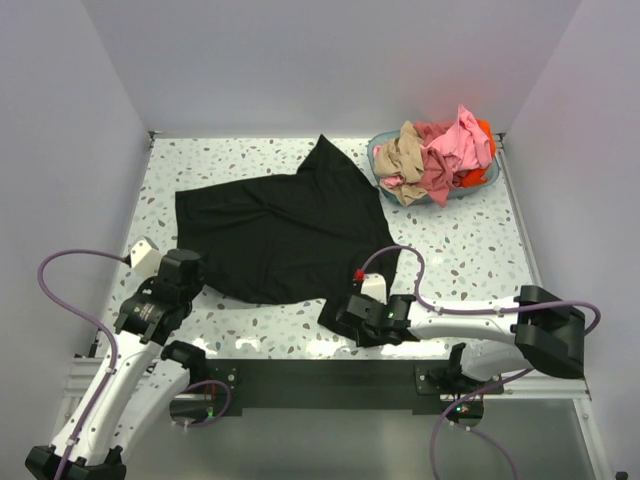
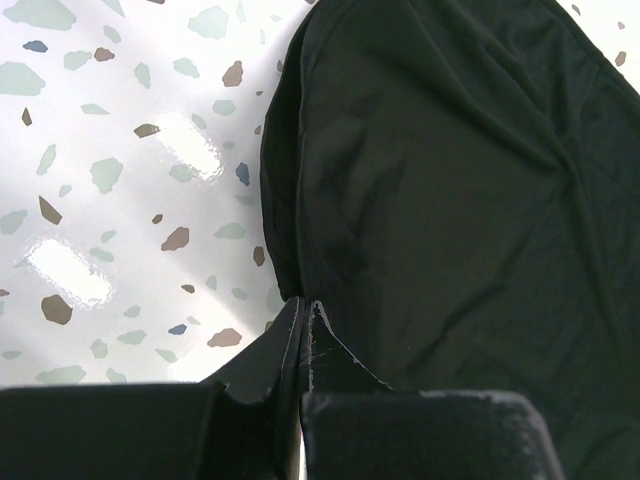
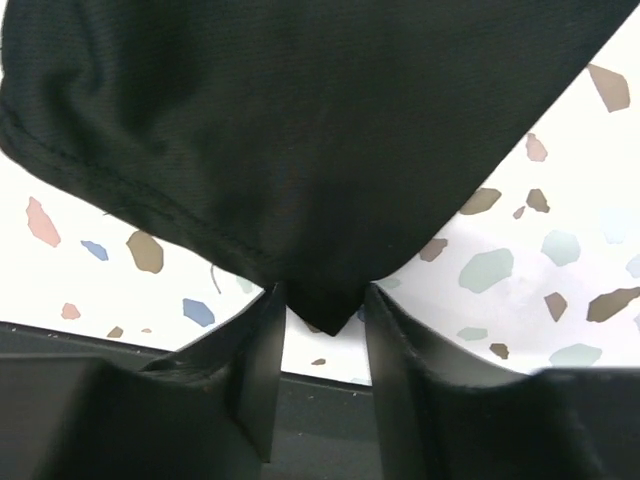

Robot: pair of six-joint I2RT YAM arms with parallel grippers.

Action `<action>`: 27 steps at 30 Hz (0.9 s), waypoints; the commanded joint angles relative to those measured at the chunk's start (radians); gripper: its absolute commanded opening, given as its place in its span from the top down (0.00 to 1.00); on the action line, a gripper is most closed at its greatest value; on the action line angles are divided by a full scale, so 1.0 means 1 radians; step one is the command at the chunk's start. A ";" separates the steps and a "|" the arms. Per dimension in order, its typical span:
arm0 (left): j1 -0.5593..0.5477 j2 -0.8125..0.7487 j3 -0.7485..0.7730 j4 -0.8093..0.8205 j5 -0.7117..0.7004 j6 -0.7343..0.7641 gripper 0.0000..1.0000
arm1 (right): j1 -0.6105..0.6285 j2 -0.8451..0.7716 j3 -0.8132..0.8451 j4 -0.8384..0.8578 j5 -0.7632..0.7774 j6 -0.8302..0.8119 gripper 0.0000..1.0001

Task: Fold and stack the t-shirts
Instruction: Fold the tshirt

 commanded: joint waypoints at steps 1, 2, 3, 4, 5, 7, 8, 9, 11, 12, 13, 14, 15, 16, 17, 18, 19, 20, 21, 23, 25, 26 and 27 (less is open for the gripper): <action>0.005 -0.006 0.004 0.048 -0.004 0.018 1.00 | 0.004 -0.022 -0.014 -0.037 0.055 0.053 0.66; 0.005 -0.006 0.003 0.049 -0.004 0.021 1.00 | 0.004 -0.033 -0.017 -0.047 0.058 0.058 0.69; 0.005 -0.006 0.003 0.049 -0.005 0.021 1.00 | 0.004 -0.037 -0.016 -0.050 0.058 0.058 0.73; 0.005 -0.006 0.003 0.051 -0.005 0.021 1.00 | 0.004 -0.042 -0.016 -0.058 0.059 0.058 0.82; 0.005 -0.007 0.003 0.051 -0.005 0.021 1.00 | 0.004 -0.046 -0.008 -0.072 0.062 0.055 0.87; 0.005 -0.007 0.003 0.051 -0.005 0.021 1.00 | 0.004 -0.059 0.007 -0.096 0.084 0.049 1.00; 0.004 -0.009 0.003 0.051 -0.005 0.021 1.00 | 0.004 -0.063 0.032 -0.134 0.093 0.043 1.00; 0.005 -0.012 0.004 0.048 -0.005 0.018 1.00 | 0.004 -0.069 0.044 -0.152 0.107 0.038 1.00; 0.005 -0.018 0.006 0.036 -0.013 0.009 1.00 | 0.004 -0.091 0.072 -0.202 0.116 0.033 1.00; 0.004 -0.028 0.009 0.031 -0.016 -0.005 1.00 | 0.004 -0.102 0.076 -0.216 0.118 0.035 1.00; 0.005 -0.035 0.009 0.025 -0.019 -0.006 1.00 | 0.004 -0.124 0.083 -0.225 0.122 0.033 1.00; 0.005 -0.048 0.009 0.025 -0.019 -0.008 1.00 | 0.004 -0.137 0.096 -0.250 0.127 0.027 1.00; 0.005 -0.055 0.009 0.023 -0.019 -0.012 1.00 | 0.004 -0.148 0.109 -0.265 0.136 0.024 1.00; 0.005 -0.059 0.012 0.020 -0.016 -0.015 1.00 | 0.004 -0.169 0.122 -0.280 0.157 0.018 1.00; 0.004 -0.061 0.014 0.019 -0.014 -0.015 1.00 | 0.004 -0.175 0.157 -0.306 0.171 0.006 1.00; 0.004 -0.061 0.015 0.014 -0.013 -0.017 1.00 | 0.003 -0.183 0.176 -0.317 0.184 -0.005 1.00; 0.004 -0.061 0.018 0.011 -0.010 -0.016 1.00 | 0.000 -0.186 0.196 -0.325 0.196 -0.016 1.00; 0.005 -0.061 0.024 0.014 -0.007 -0.011 1.00 | -0.003 -0.186 0.234 -0.331 0.216 -0.045 1.00; 0.005 -0.059 0.027 0.013 -0.007 -0.006 1.00 | -0.009 -0.183 0.254 -0.331 0.222 -0.065 1.00; 0.005 -0.055 0.040 0.009 -0.011 -0.003 1.00 | -0.045 -0.166 0.308 -0.325 0.233 -0.130 1.00; 0.005 -0.055 0.050 0.011 -0.019 0.001 1.00 | -0.096 -0.139 0.340 -0.316 0.239 -0.173 1.00; 0.005 -0.055 0.055 0.014 -0.019 0.001 1.00 | -0.114 -0.132 0.366 -0.292 0.236 -0.218 1.00; 0.005 -0.056 0.058 0.019 -0.019 0.009 1.00 | -0.133 -0.119 0.374 -0.275 0.221 -0.242 1.00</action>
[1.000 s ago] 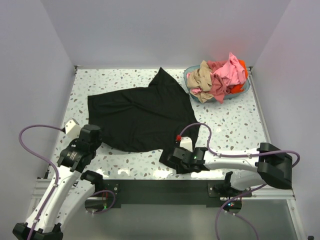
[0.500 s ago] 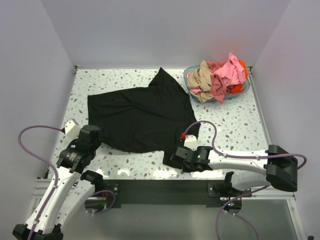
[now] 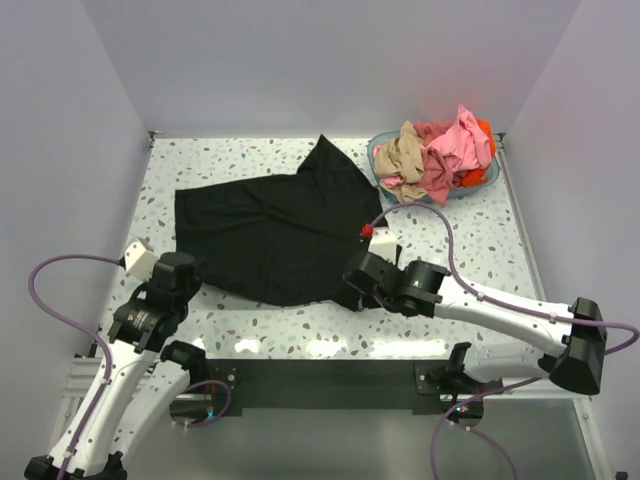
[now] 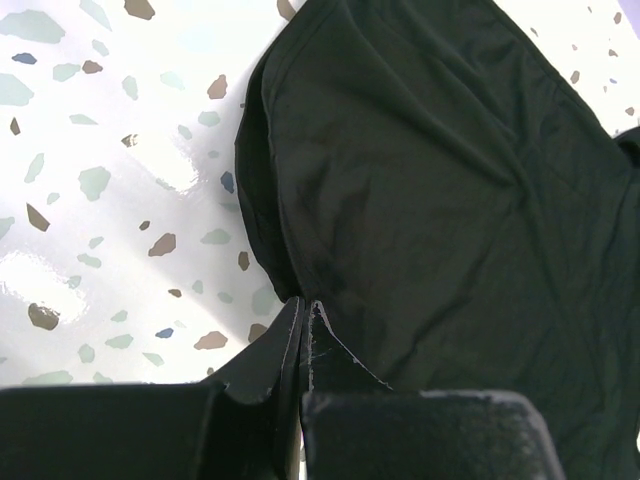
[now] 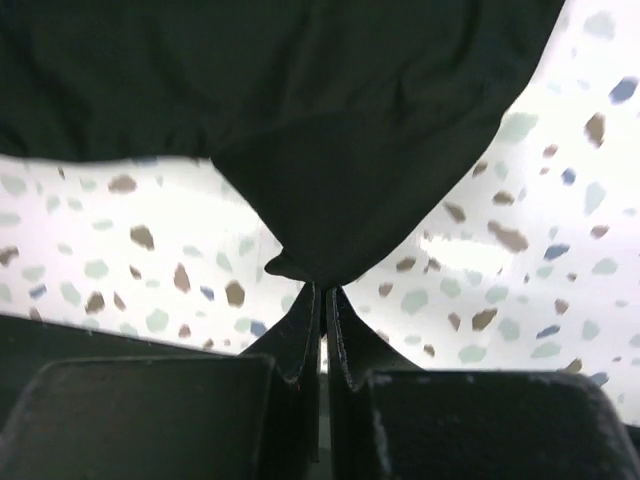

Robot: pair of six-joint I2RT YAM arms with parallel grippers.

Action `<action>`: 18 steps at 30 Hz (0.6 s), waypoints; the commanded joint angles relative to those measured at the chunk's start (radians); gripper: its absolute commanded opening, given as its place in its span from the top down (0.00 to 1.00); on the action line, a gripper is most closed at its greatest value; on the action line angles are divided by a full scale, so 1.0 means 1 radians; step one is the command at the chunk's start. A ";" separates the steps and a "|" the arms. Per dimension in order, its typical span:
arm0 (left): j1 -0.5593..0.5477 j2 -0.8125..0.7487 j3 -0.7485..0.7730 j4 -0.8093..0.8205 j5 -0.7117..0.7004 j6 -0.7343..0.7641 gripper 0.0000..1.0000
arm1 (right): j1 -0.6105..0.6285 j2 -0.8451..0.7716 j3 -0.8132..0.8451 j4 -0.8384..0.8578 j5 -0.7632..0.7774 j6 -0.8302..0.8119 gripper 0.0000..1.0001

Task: Fold and stack the t-shirts
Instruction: Fold the tshirt

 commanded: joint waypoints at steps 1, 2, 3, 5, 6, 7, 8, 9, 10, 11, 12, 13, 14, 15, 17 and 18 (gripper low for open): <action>0.005 -0.002 0.051 0.025 -0.022 0.010 1.00 | -0.088 0.033 0.070 0.034 0.041 -0.130 1.00; 0.005 -0.002 0.059 0.028 -0.022 0.007 1.00 | -0.104 0.042 0.096 0.063 0.033 -0.170 1.00; 0.004 -0.004 0.060 0.026 -0.021 0.001 1.00 | -0.115 0.056 0.114 0.070 0.032 -0.190 1.00; 0.005 -0.012 0.068 0.020 -0.010 -0.011 1.00 | -0.135 0.103 0.178 0.077 0.035 -0.238 1.00; 0.005 -0.024 0.070 0.017 -0.008 -0.017 1.00 | -0.144 0.120 0.200 0.077 0.033 -0.250 1.00; 0.004 -0.028 0.070 0.013 -0.005 -0.019 1.00 | -0.149 0.157 0.221 0.079 0.032 -0.261 1.00; 0.005 -0.039 0.070 0.003 -0.005 -0.025 1.00 | -0.152 0.171 0.255 0.083 0.030 -0.282 1.00; 0.004 -0.044 0.071 -0.004 -0.005 -0.036 1.00 | -0.155 0.180 0.268 0.086 0.029 -0.292 1.00; 0.004 -0.048 0.073 -0.023 -0.005 -0.042 1.00 | -0.164 0.203 0.280 0.091 0.025 -0.299 1.00; 0.005 -0.054 0.073 -0.030 -0.005 -0.048 1.00 | -0.166 0.212 0.300 0.097 0.021 -0.312 1.00; 0.005 -0.065 0.074 -0.040 -0.004 -0.053 1.00 | -0.170 0.222 0.307 0.100 0.016 -0.316 1.00; 0.004 -0.071 0.074 -0.044 -0.002 -0.056 1.00 | -0.176 0.228 0.314 0.103 0.013 -0.321 1.00; 0.005 -0.077 0.079 -0.059 0.002 -0.060 1.00 | -0.179 0.243 0.326 0.111 0.004 -0.330 1.00; 0.005 -0.085 0.082 -0.067 0.004 -0.065 1.00 | -0.181 0.249 0.332 0.113 -0.001 -0.333 1.00; 0.005 -0.094 0.091 -0.089 0.009 -0.073 1.00 | -0.186 0.266 0.344 0.119 -0.008 -0.338 1.00; 0.005 -0.104 0.093 -0.098 0.009 -0.079 1.00 | -0.189 0.271 0.349 0.122 -0.014 -0.341 1.00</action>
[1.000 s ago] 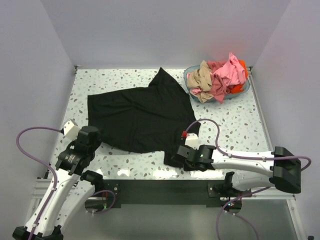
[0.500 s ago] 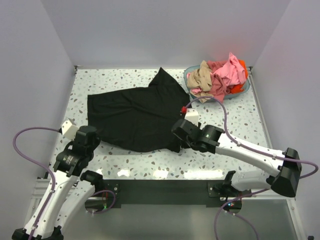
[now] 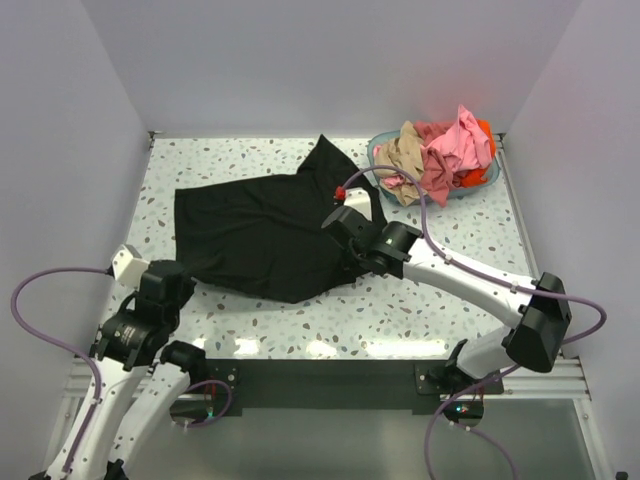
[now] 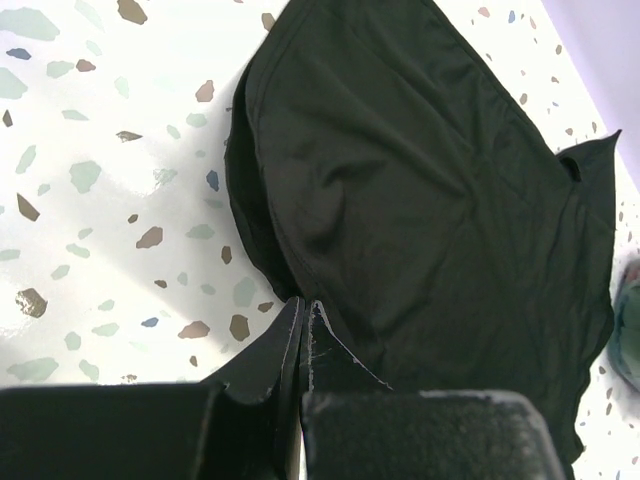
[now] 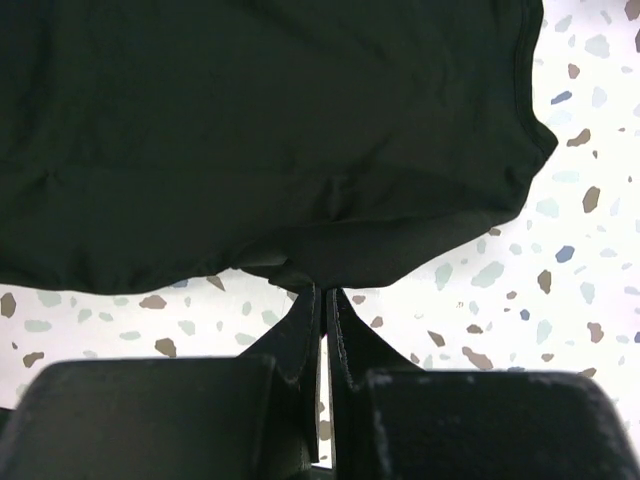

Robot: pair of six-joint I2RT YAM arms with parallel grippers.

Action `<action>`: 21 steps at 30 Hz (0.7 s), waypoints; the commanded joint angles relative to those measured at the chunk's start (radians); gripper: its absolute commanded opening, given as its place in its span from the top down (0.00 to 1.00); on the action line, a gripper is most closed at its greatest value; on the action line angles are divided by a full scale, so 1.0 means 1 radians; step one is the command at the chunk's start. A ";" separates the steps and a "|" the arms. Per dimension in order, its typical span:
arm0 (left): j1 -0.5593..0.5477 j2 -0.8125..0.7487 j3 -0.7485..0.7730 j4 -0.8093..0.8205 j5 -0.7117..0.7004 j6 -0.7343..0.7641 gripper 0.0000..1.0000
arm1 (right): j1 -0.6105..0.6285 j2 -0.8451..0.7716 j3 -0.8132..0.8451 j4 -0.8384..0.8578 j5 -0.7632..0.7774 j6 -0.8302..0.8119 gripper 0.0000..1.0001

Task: Fold and stack the t-shirts
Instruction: Fold the tshirt

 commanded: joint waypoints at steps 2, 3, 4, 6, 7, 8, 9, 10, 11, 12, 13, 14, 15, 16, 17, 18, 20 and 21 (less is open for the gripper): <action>0.005 -0.030 0.055 -0.063 -0.001 -0.042 1.00 | -0.010 0.019 0.056 0.043 -0.022 -0.038 1.00; 0.004 -0.039 0.053 -0.066 -0.002 -0.048 1.00 | -0.015 0.025 0.058 0.048 -0.032 -0.040 1.00; 0.005 -0.050 0.047 -0.064 -0.007 -0.049 1.00 | -0.018 0.035 0.062 0.054 -0.033 -0.043 1.00; 0.005 -0.047 0.038 -0.055 -0.013 -0.046 1.00 | -0.027 0.047 0.071 0.057 -0.036 -0.051 1.00; 0.005 -0.042 0.024 -0.039 -0.016 -0.043 1.00 | -0.033 0.053 0.077 0.059 -0.039 -0.058 1.00; 0.005 -0.036 0.015 -0.023 -0.014 -0.042 1.00 | -0.036 0.064 0.093 0.063 -0.042 -0.063 1.00; 0.005 -0.016 0.006 -0.005 -0.011 -0.025 1.00 | -0.050 0.078 0.102 0.065 -0.047 -0.069 1.00; 0.005 -0.003 -0.010 0.023 -0.011 -0.022 1.00 | -0.058 0.087 0.110 0.065 -0.050 -0.074 1.00; 0.005 0.010 -0.014 0.040 -0.011 -0.016 1.00 | -0.065 0.091 0.128 0.066 -0.052 -0.086 1.00; 0.005 0.036 -0.019 0.060 -0.013 0.006 1.00 | -0.082 0.098 0.137 0.071 -0.055 -0.090 1.00; 0.005 0.047 -0.025 0.093 -0.017 0.013 1.00 | -0.093 0.113 0.145 0.074 -0.058 -0.097 1.00; 0.004 0.068 -0.027 0.106 -0.031 0.016 1.00 | -0.102 0.121 0.162 0.077 -0.068 -0.107 1.00; 0.005 0.076 -0.027 0.118 -0.039 0.023 1.00 | -0.123 0.128 0.171 0.078 -0.073 -0.113 1.00; 0.005 0.082 -0.028 0.139 -0.053 0.024 1.00 | -0.133 0.145 0.179 0.078 -0.076 -0.118 1.00; 0.005 0.093 -0.030 0.153 -0.059 0.026 1.00 | -0.142 0.156 0.197 0.083 -0.085 -0.129 1.00; 0.005 0.097 -0.034 0.165 -0.062 0.029 1.00 | -0.162 0.165 0.206 0.085 -0.088 -0.135 1.00; 0.005 0.116 -0.047 0.198 -0.071 0.030 1.00 | -0.179 0.197 0.234 0.091 -0.110 -0.150 1.00; 0.005 0.122 -0.053 0.208 -0.074 0.027 1.00 | -0.195 0.206 0.243 0.092 -0.116 -0.153 1.00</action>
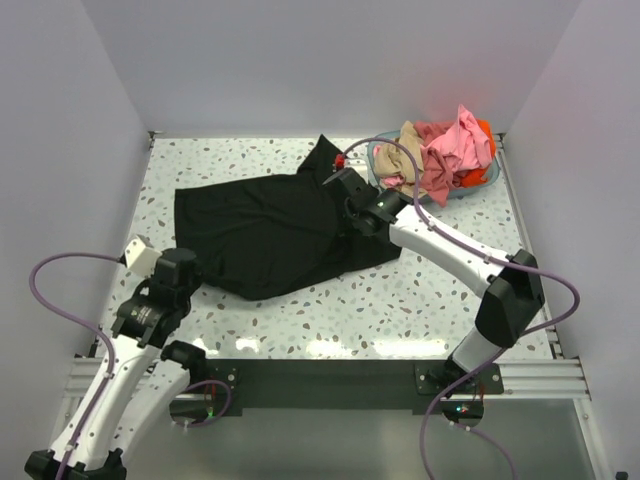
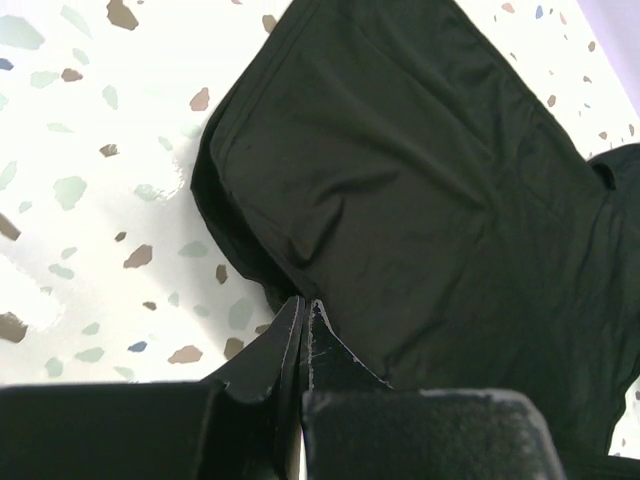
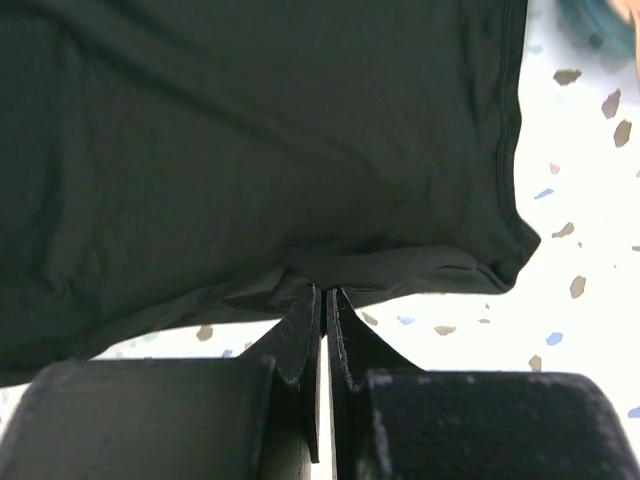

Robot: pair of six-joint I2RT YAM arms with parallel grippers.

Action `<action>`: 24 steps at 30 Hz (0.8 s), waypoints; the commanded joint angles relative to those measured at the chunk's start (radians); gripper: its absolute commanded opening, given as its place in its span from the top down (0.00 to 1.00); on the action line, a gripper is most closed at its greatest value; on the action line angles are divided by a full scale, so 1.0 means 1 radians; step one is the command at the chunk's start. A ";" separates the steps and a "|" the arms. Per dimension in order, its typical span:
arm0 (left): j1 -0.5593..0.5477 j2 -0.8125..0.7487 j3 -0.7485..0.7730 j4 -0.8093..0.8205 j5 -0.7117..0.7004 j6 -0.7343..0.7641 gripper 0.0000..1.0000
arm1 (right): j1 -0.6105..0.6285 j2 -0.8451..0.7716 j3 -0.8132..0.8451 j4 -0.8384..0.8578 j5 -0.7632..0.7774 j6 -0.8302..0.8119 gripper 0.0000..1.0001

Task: Fold and stack the t-shirts
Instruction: Fold the tshirt

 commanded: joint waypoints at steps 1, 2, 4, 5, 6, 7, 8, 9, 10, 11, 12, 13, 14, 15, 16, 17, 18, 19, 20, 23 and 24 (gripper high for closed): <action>0.005 0.021 -0.019 0.120 -0.052 0.015 1.00 | -0.038 0.042 0.073 0.035 -0.042 -0.050 1.00; 0.007 0.034 -0.022 0.129 -0.057 0.015 1.00 | -0.044 0.062 0.095 0.035 -0.047 -0.058 1.00; 0.013 0.047 -0.025 0.155 -0.063 0.013 1.00 | -0.059 0.085 0.127 0.034 -0.059 -0.072 1.00; 0.018 0.056 -0.027 0.164 -0.066 0.015 1.00 | -0.062 0.093 0.138 0.030 -0.061 -0.076 1.00; 0.024 0.058 -0.028 0.175 -0.069 0.022 1.00 | -0.071 0.114 0.148 0.029 -0.068 -0.081 1.00; 0.041 0.061 -0.028 0.193 -0.074 0.027 1.00 | -0.076 0.119 0.168 0.026 -0.072 -0.087 1.00; 0.050 0.065 -0.030 0.212 -0.072 0.038 1.00 | -0.079 0.128 0.176 0.024 -0.078 -0.090 1.00; 0.062 0.065 -0.033 0.235 -0.066 0.071 1.00 | -0.085 0.144 0.182 0.024 -0.081 -0.093 1.00; 0.094 0.070 -0.041 0.288 -0.039 0.093 1.00 | -0.087 0.151 0.198 0.023 -0.084 -0.096 1.00; 0.114 0.080 -0.050 0.326 -0.014 0.120 1.00 | -0.090 0.159 0.205 0.020 -0.087 -0.098 1.00; 0.136 0.093 -0.059 0.371 0.022 0.193 1.00 | -0.094 0.174 0.211 0.018 -0.087 -0.101 1.00; 0.180 0.111 -0.068 0.447 0.102 0.224 1.00 | -0.096 0.181 0.218 0.017 -0.088 -0.104 1.00; 0.200 0.167 -0.064 0.462 0.139 0.245 1.00 | -0.099 0.185 0.230 0.012 -0.088 -0.106 1.00; 0.218 0.198 -0.053 0.465 0.168 0.269 1.00 | -0.104 0.191 0.234 0.011 -0.090 -0.106 1.00; 0.234 0.226 -0.032 0.468 0.203 0.277 1.00 | -0.105 0.200 0.239 0.011 -0.090 -0.106 1.00; 0.236 0.261 -0.029 0.476 0.214 0.285 1.00 | -0.107 0.207 0.247 0.009 -0.095 -0.109 1.00; 0.236 0.269 -0.027 0.483 0.224 0.292 1.00 | -0.110 0.210 0.250 0.009 -0.095 -0.109 1.00; 0.237 0.274 -0.032 0.494 0.230 0.294 1.00 | -0.113 0.217 0.259 0.011 -0.096 -0.110 1.00; 0.239 0.278 -0.036 0.497 0.230 0.295 1.00 | -0.114 0.223 0.264 0.011 -0.098 -0.110 1.00; 0.254 0.294 -0.059 0.499 0.219 0.295 1.00 | -0.127 0.248 0.290 0.003 -0.102 -0.116 1.00; 0.263 0.300 -0.065 0.494 0.219 0.297 1.00 | -0.133 0.254 0.296 0.000 -0.105 -0.116 1.00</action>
